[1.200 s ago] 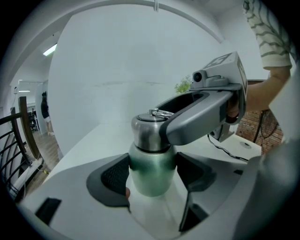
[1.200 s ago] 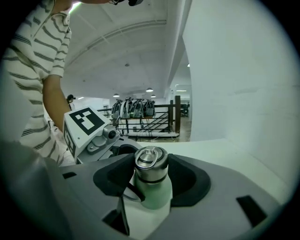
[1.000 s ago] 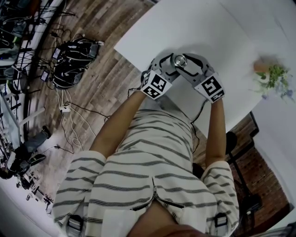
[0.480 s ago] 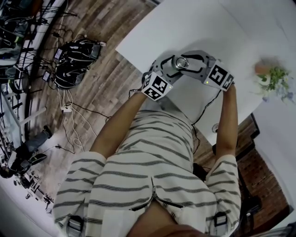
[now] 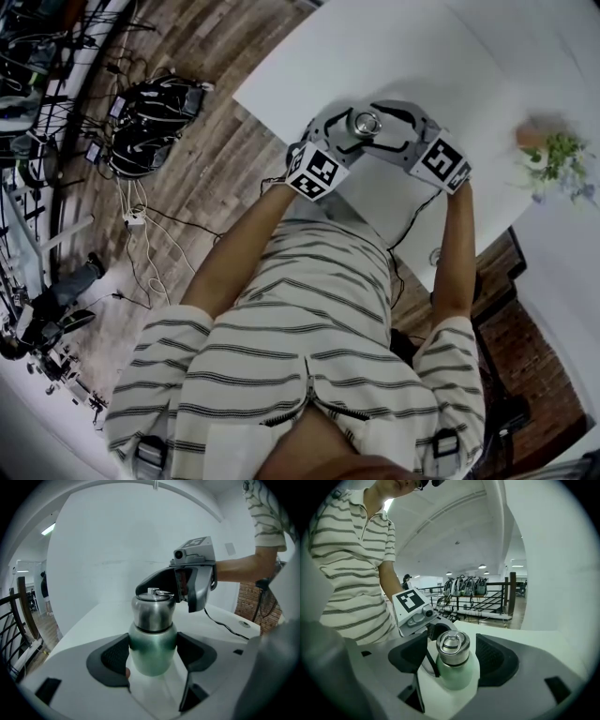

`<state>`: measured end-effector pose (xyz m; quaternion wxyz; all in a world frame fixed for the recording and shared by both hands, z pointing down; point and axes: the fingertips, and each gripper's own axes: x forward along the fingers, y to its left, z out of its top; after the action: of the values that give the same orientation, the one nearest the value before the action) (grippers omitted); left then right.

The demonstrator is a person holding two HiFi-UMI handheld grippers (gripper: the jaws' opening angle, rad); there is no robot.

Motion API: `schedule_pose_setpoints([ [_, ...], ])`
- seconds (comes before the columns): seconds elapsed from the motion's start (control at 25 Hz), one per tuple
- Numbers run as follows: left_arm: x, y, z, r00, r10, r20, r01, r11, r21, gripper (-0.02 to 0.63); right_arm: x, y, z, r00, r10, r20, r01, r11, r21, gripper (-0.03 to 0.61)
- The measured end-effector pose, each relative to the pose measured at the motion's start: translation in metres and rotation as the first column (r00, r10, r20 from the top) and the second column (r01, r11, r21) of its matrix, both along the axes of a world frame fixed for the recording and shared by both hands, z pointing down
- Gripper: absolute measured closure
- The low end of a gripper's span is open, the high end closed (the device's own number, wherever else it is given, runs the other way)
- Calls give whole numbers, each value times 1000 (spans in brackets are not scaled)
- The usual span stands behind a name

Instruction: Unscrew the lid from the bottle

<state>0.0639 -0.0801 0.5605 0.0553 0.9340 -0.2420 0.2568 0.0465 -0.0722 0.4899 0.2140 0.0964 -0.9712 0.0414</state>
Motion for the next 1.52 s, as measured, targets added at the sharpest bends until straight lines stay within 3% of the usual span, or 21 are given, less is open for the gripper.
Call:
schedule_pose_setpoints([
  [0.12,-2,0,1,1000,0,0,0,1000,1,298,2,-3,-9,988,150,48,-153,986,73,265],
  [0.2,-3,0,1,1000,-1,0,1,1000,1,298,4,-6,-12,958,275,81,-282,955,96,270],
  [0.4,-3,0,3,1000,-2,2,2,1000,2,298,2,-3,-12,852,503,144,-520,845,125,281],
  [0.52,-3,1,2,1000,-3,3,3,1000,3,298,3,-2,-14,766,614,192,-638,763,106,293],
  [0.6,-3,0,2,1000,-6,6,6,1000,3,298,3,-1,-10,721,669,182,-689,719,87,299],
  [0.84,-3,0,2,1000,-11,7,11,1000,1,298,3,-4,3,654,743,146,-756,651,70,299],
  [1.16,-4,-2,2,1000,-14,3,14,1000,6,298,2,-7,8,629,768,126,-778,623,86,344],
  [1.4,-4,-1,1,1000,-14,1,14,1000,4,298,2,-6,5,644,755,125,-765,638,85,344],
  [1.52,-3,-1,1,1000,-13,3,13,1000,3,298,3,-6,6,663,737,133,-748,659,76,345],
])
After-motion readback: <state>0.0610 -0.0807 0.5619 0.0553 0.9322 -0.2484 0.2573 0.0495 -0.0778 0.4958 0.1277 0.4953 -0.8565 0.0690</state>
